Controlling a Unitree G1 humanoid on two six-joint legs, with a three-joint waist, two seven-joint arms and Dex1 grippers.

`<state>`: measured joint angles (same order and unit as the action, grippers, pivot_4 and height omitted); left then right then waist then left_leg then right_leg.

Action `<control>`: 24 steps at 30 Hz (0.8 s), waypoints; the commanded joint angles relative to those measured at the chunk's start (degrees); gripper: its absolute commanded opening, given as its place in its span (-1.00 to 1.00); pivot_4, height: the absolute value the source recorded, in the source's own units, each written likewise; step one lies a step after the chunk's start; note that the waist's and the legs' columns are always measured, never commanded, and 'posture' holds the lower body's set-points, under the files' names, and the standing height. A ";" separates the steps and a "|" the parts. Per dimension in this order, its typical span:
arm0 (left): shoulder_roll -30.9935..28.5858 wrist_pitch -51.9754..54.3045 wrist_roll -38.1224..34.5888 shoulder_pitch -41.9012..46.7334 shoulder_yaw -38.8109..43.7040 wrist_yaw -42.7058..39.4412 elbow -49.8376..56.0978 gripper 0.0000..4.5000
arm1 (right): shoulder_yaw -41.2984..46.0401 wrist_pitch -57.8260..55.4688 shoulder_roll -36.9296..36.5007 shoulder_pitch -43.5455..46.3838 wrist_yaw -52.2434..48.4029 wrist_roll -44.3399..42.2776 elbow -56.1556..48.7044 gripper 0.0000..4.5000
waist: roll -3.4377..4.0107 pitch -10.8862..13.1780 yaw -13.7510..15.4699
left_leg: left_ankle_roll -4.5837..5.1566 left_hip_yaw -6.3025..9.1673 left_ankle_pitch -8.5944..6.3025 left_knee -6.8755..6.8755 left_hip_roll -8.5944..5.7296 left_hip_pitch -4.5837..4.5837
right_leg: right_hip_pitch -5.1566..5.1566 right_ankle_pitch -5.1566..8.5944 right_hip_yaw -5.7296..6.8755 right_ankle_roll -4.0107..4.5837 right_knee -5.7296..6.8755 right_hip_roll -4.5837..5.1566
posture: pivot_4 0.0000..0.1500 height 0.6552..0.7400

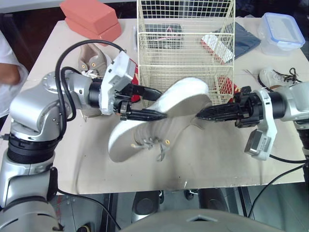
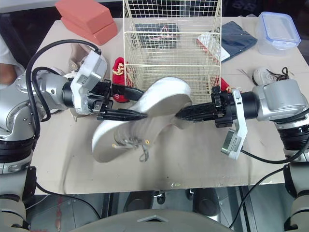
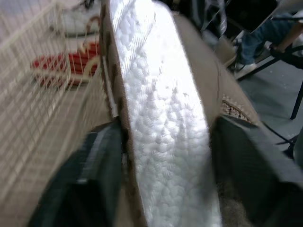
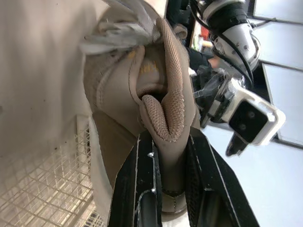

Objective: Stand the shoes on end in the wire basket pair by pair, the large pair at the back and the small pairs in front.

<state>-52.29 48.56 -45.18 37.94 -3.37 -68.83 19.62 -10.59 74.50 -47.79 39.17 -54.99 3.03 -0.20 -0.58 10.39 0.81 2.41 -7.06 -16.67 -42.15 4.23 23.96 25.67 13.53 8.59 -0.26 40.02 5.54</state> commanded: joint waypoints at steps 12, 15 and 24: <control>0.02 1.51 1.17 -0.04 -1.29 0.13 2.91 -0.85 | 4.48 1.08 -1.93 1.26 10.23 -1.72 -1.43 -1.00 | 0.00 0.00 -0.12 | 0.00 -0.01 0.00 -0.03 0.00 -0.01 | 0.00 0.00 -0.02 0.00 0.03 0.01 | 1.00 -0.27; 2.56 0.69 -0.18 1.32 2.22 2.23 0.32 -0.85 | 4.29 1.01 -2.65 0.87 10.97 -1.67 -1.21 -1.00 | 0.00 0.00 -0.03 | 0.00 0.00 0.00 -0.04 0.00 0.00 | -0.01 0.00 -0.01 0.00 0.03 0.01 | 1.00 -0.27; -0.37 6.33 -4.16 -0.76 4.76 1.45 2.92 0.87 | 3.04 1.00 -3.60 1.50 13.22 -0.88 -0.07 -1.00 | -0.03 0.02 -0.24 | 0.00 0.00 0.00 -0.05 0.01 -0.01 | 0.01 0.00 -0.02 0.00 0.06 0.01 | 1.00 -0.27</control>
<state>-50.75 52.34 -47.05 38.07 1.85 -65.84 19.19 -10.42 76.57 -51.34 38.80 -45.85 5.08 -0.03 -0.61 10.41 0.57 2.41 -7.05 -16.67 -42.20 4.24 23.95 25.67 13.52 8.56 -0.26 40.08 5.56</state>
